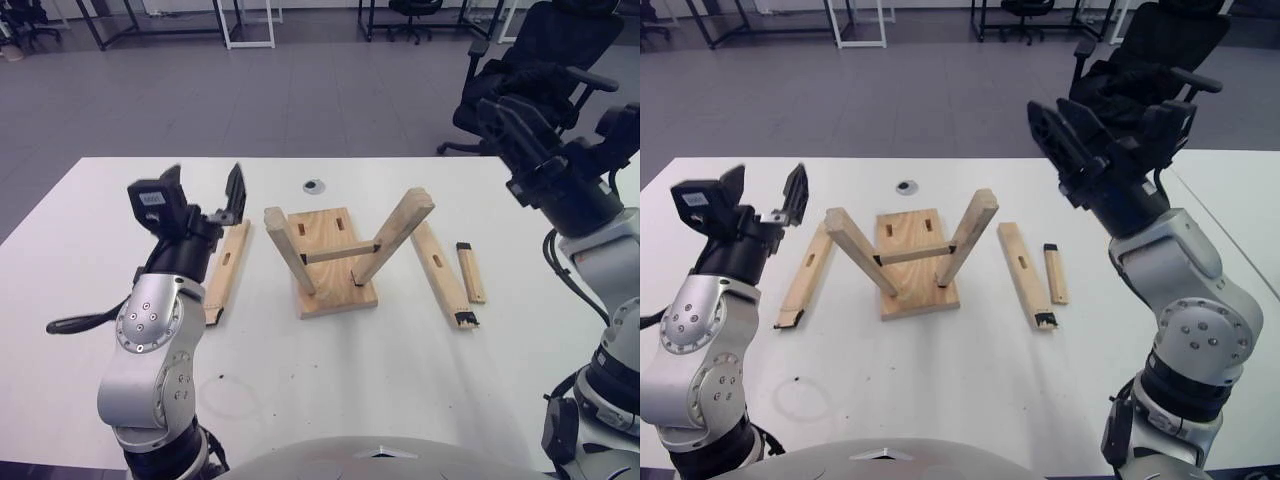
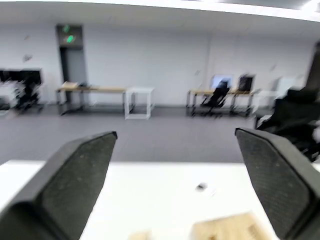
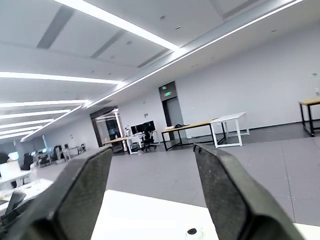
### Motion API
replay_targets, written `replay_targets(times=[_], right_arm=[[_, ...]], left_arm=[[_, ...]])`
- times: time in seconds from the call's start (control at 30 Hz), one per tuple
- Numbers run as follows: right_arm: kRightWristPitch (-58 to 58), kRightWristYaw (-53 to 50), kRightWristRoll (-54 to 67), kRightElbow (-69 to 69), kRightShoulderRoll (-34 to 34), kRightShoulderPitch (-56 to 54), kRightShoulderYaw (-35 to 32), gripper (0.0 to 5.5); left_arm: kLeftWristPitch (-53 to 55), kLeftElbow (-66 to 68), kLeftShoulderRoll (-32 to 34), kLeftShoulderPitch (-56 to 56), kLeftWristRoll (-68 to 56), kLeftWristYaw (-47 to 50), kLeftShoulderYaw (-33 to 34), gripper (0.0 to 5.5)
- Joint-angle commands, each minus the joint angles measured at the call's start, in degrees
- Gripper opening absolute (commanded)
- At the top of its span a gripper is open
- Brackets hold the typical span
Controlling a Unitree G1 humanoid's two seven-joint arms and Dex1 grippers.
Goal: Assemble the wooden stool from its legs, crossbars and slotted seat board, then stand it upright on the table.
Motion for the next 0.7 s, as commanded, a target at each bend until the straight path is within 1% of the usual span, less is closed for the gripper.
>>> replay_targets(times=[0.03, 0.1, 0.2, 0.3, 0.4, 0.53, 0.6, 0.7], right_arm=[[0.2, -3.2, -12.9, 7.1, -1.5, 0.7, 8.5, 3.02], [-1.3, -2.6, -19.7, 6.6, -1.6, 4.2, 13.5, 3.02], [-2.3, -1.1, -22.5, 3.4, 0.3, 7.1, 17.3, 3.02], [-1.1, -1.8, -24.2, 0.5, 0.5, 8.0, 18.5, 3.02], [1.3, -4.2, -25.5, -3.3, 0.8, 9.1, 19.7, 3.02], [5.8, -8.5, -28.0, -8.9, 2.0, 7.7, 24.4, 3.02], [8.0, -10.1, -29.0, -9.9, 2.5, 6.0, 25.3, 3.02], [10.9, -11.3, -30.8, -10.2, 2.3, 3.3, 25.4, 3.02]], left_arm=[[7.0, -0.9, 1.5, 1.8, -0.7, 1.8, 1.1, 4.36], [8.2, -1.1, 2.1, 6.3, 1.7, 3.1, -1.9, 4.36], [8.4, -3.0, 0.7, 10.4, 2.5, 4.5, -7.8, 4.36], [10.2, -5.2, 0.6, 9.6, 2.3, 5.2, -11.1, 4.36], [11.7, -6.1, 0.1, 8.1, 1.9, 7.3, -12.7, 4.36], [15.1, -5.7, -2.0, 5.7, 2.9, 10.7, -13.5, 4.36], [16.6, -4.8, -2.4, 4.1, 4.1, 11.6, -16.1, 4.36], [17.4, -3.6, -1.3, 3.1, 5.5, 11.0, -20.4, 4.36]])
